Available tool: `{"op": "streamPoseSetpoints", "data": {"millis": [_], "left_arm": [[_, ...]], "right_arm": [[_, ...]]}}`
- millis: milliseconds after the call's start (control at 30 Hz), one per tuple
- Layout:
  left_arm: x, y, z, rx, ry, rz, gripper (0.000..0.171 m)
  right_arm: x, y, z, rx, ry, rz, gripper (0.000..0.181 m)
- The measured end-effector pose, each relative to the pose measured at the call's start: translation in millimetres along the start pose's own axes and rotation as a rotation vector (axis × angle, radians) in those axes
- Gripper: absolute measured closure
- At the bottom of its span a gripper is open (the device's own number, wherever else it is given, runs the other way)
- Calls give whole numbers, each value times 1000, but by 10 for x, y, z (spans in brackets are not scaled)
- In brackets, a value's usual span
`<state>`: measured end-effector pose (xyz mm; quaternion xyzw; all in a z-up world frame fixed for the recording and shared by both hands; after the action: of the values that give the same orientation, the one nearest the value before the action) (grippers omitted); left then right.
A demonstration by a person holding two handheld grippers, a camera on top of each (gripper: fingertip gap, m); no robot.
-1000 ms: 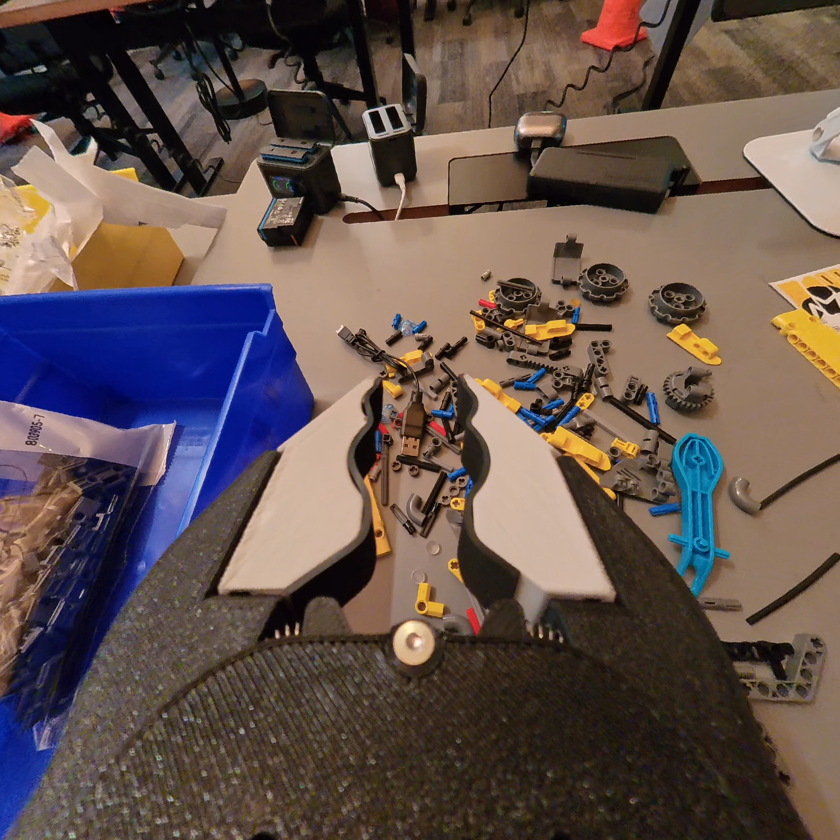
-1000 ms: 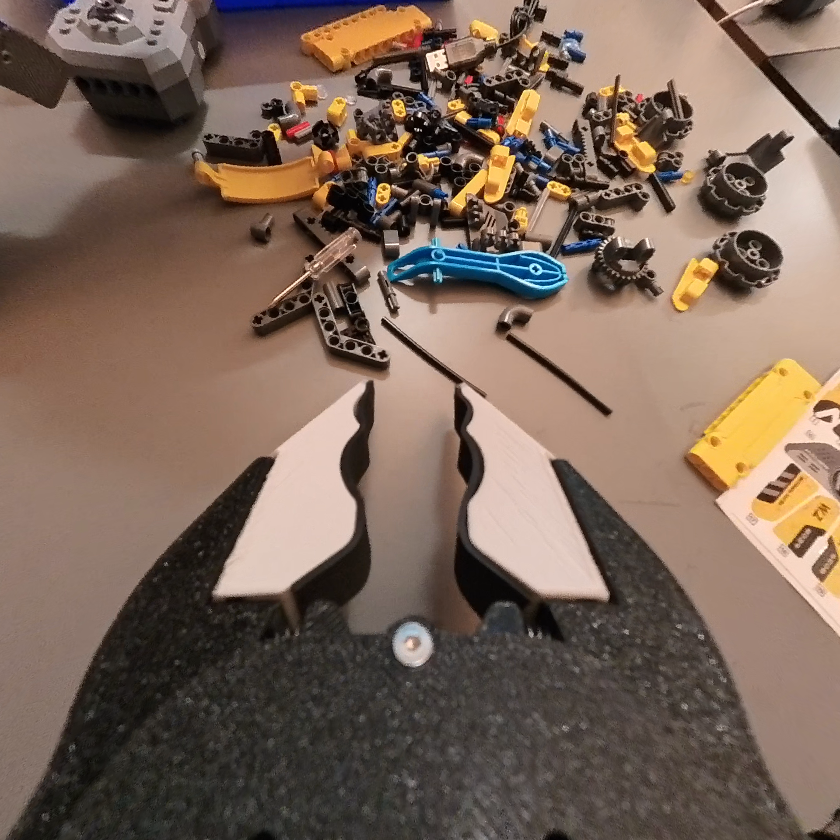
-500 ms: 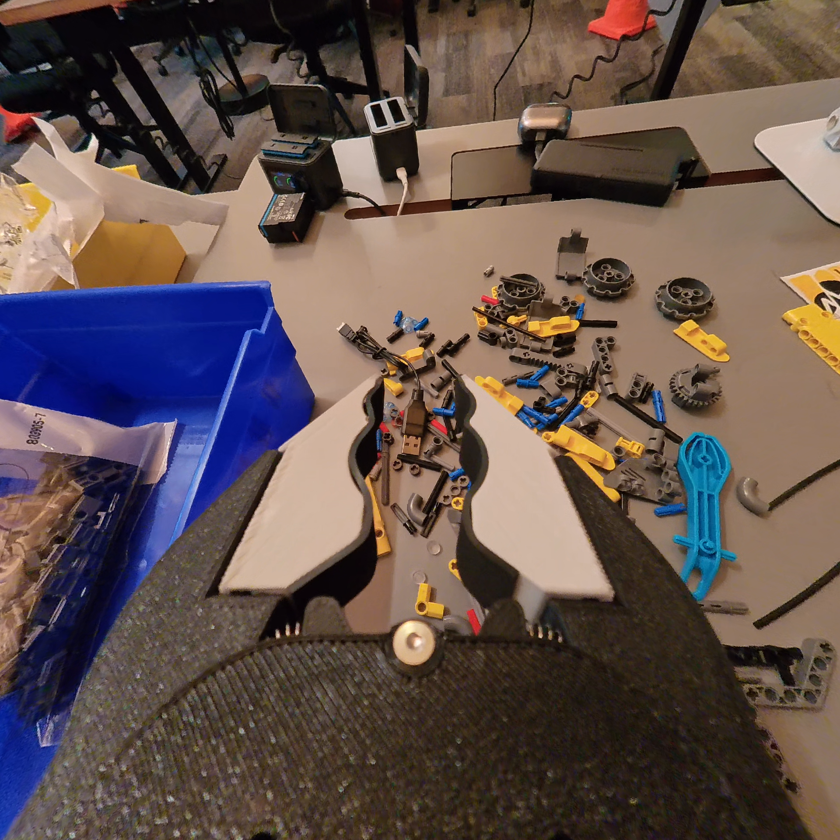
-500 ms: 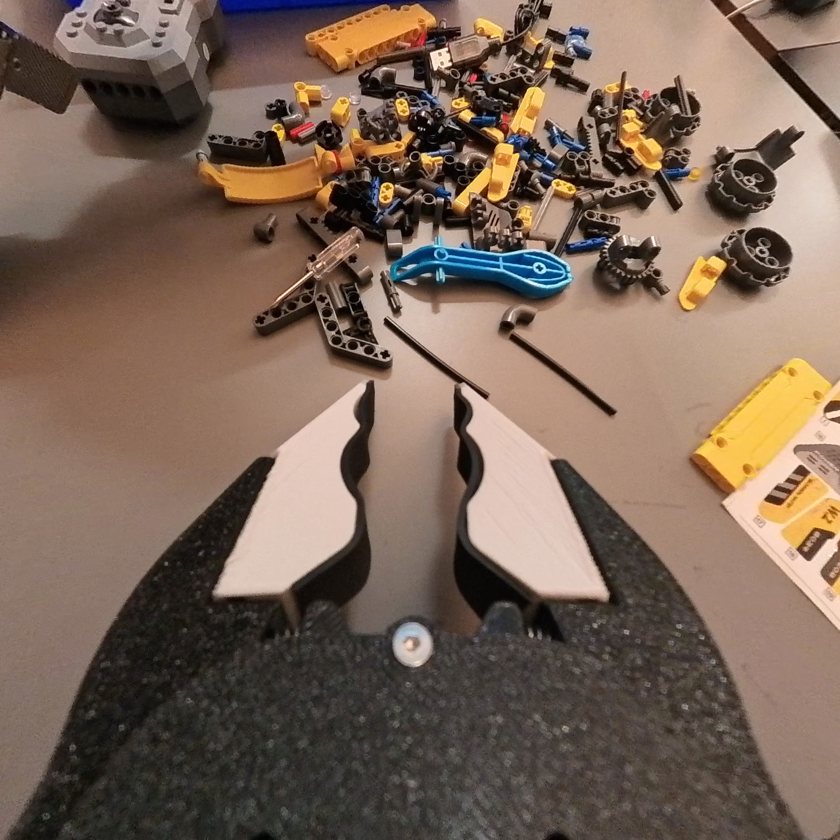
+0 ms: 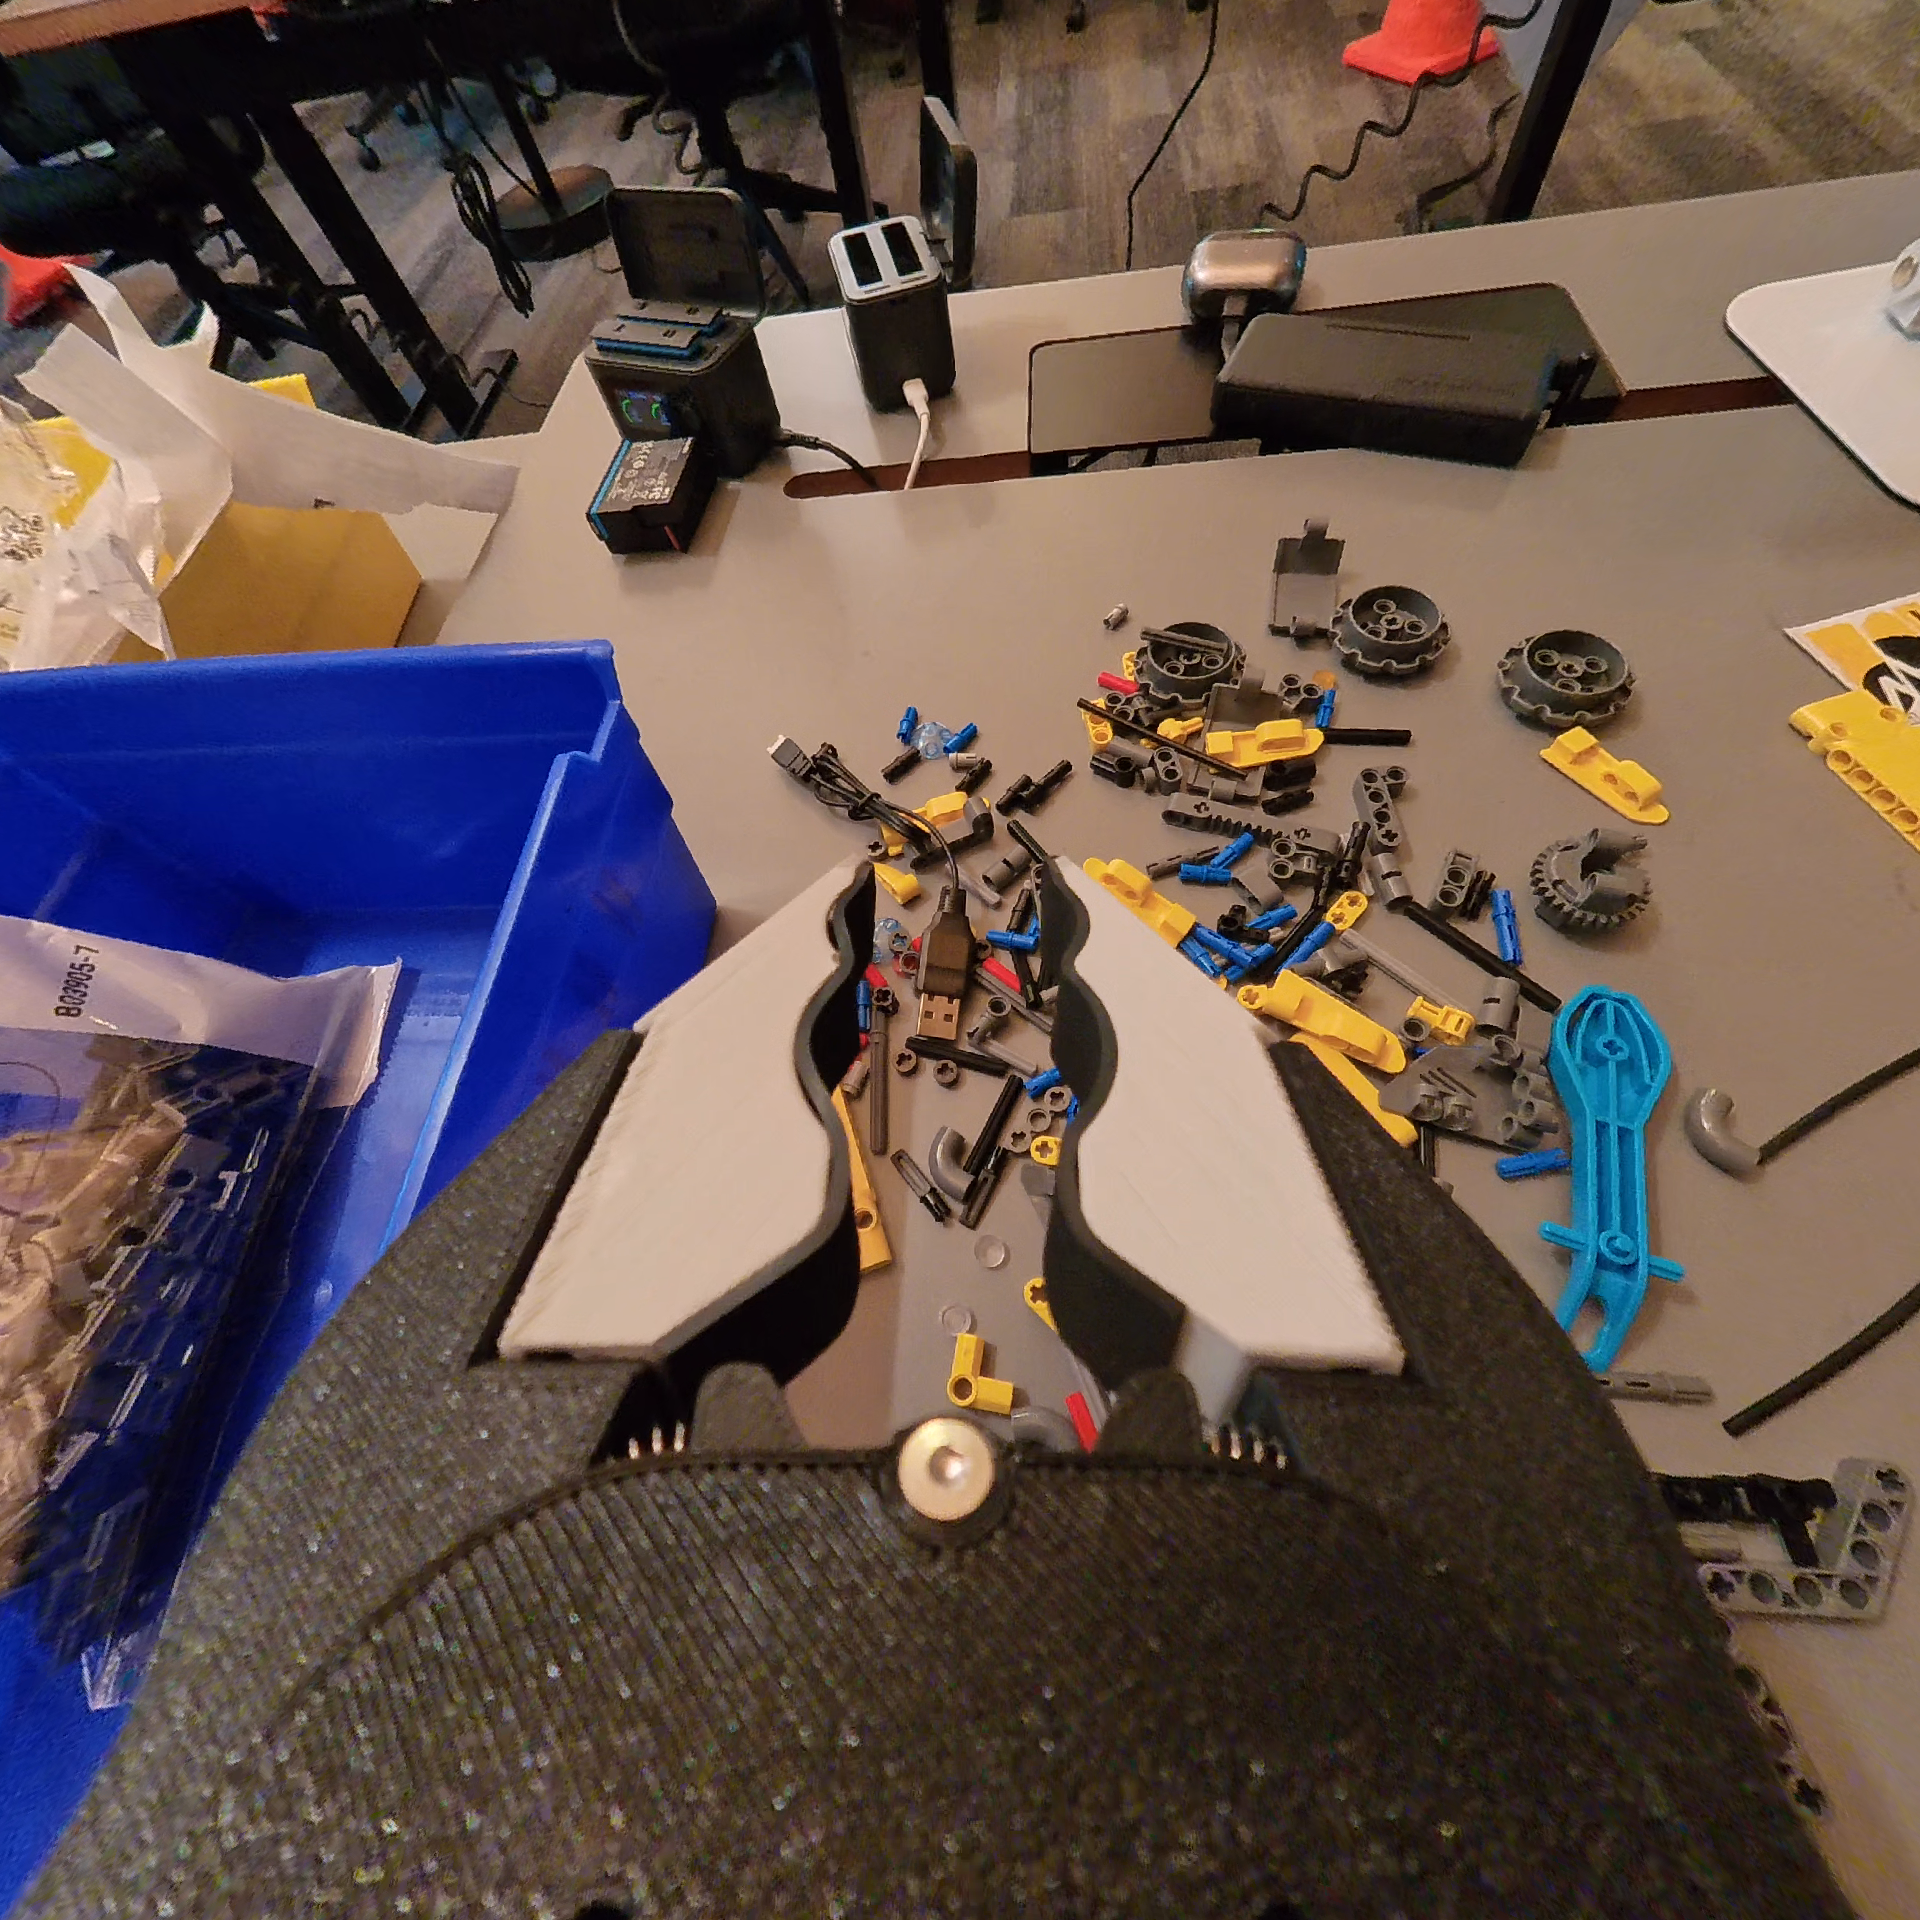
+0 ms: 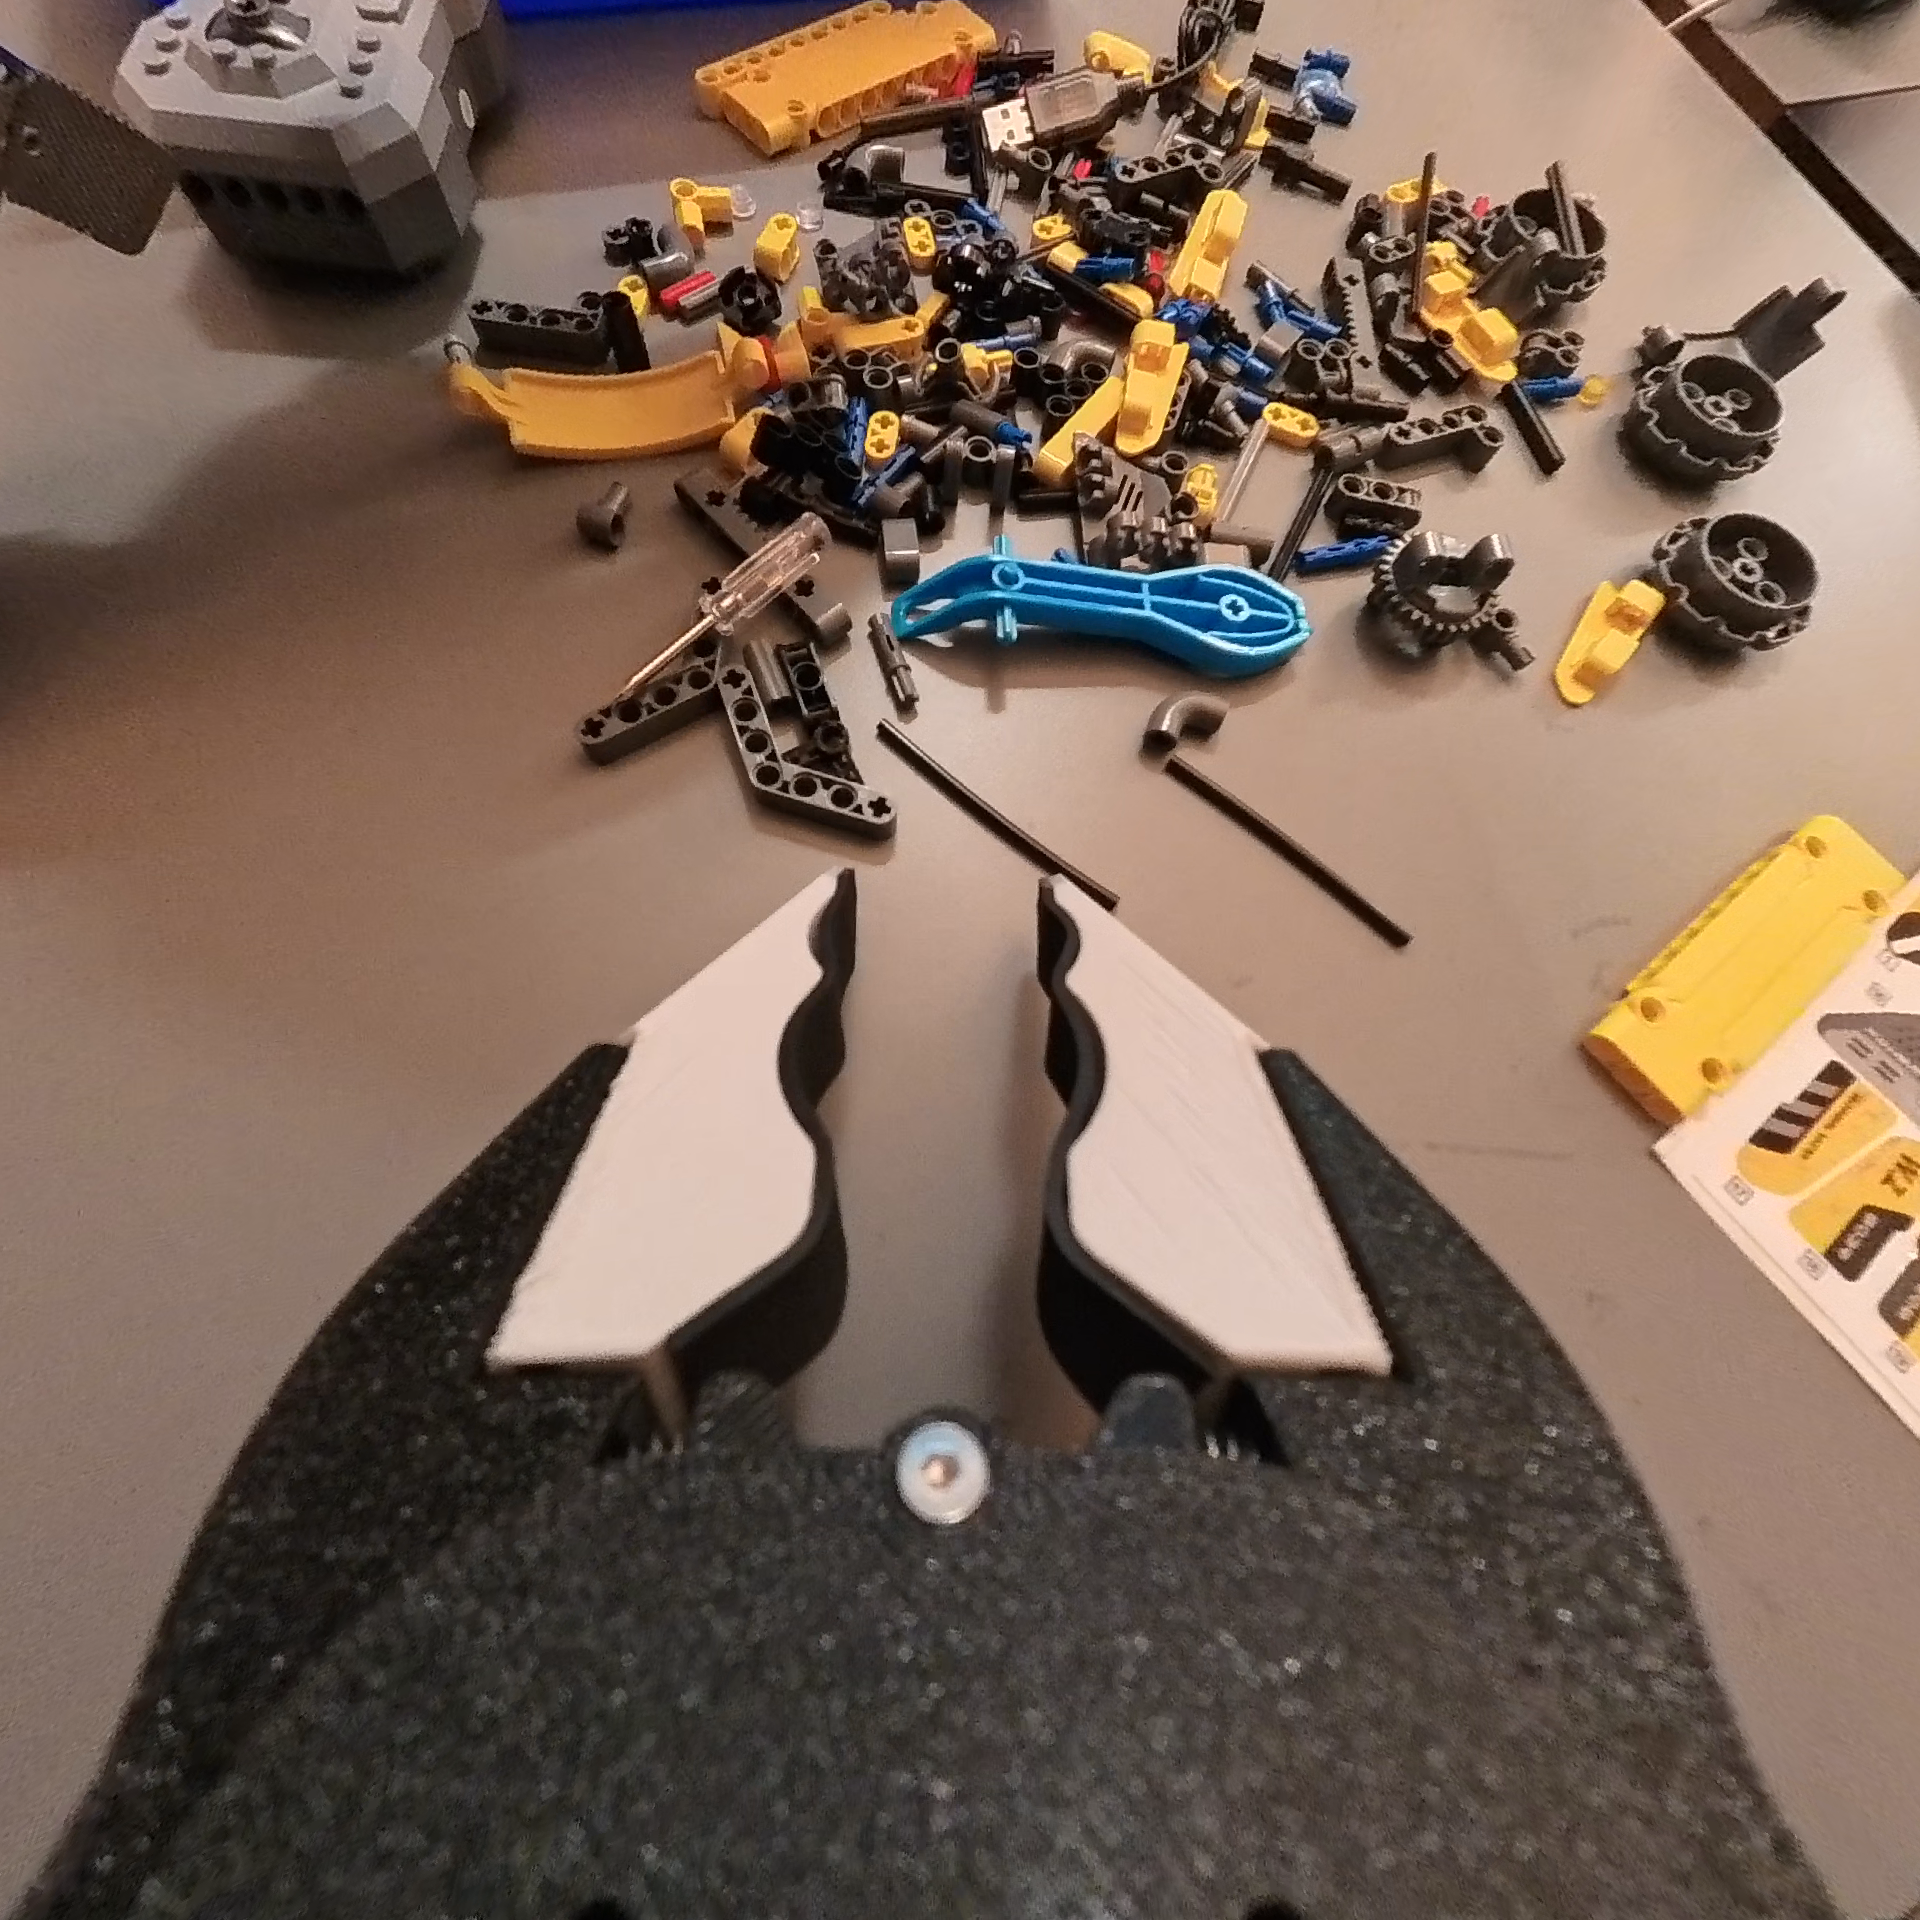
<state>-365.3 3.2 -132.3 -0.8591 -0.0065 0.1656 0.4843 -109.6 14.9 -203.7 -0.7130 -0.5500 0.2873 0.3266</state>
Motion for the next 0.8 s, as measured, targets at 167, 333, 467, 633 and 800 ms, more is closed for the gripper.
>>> {"op": "streamPoseSetpoints", "data": {"millis": [167,333,467,633,800], "left_arm": [[-1,-2,-2,2,1,-1,140],[-1,-2,-1,2,2,-2,140],[0,-3,0,2,4,-2,140],[1,-2,1,1,5,-2,140],[1,1,5,-3,6,-1,140]], "right_arm": [[-6,2,5,-3,2,-6,147],[-9,2,5,-3,2,-8,147],[-11,3,6,-3,2,-9,147],[-24,-4,-1,4,-7,-10,147],[-252,-57,-24,46,-154,6,147]]}}
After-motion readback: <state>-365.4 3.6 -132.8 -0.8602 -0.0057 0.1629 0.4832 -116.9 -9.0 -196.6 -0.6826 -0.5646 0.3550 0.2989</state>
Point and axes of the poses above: each gripper's, where its closed fingertips meet, z out along the fingers, y out of its underside, x = y × z across the jaws, the point moved 8 cm from there along -z, back along the fingers, and after that the axes turned 10 degrees about z, right-handed, at the moved point
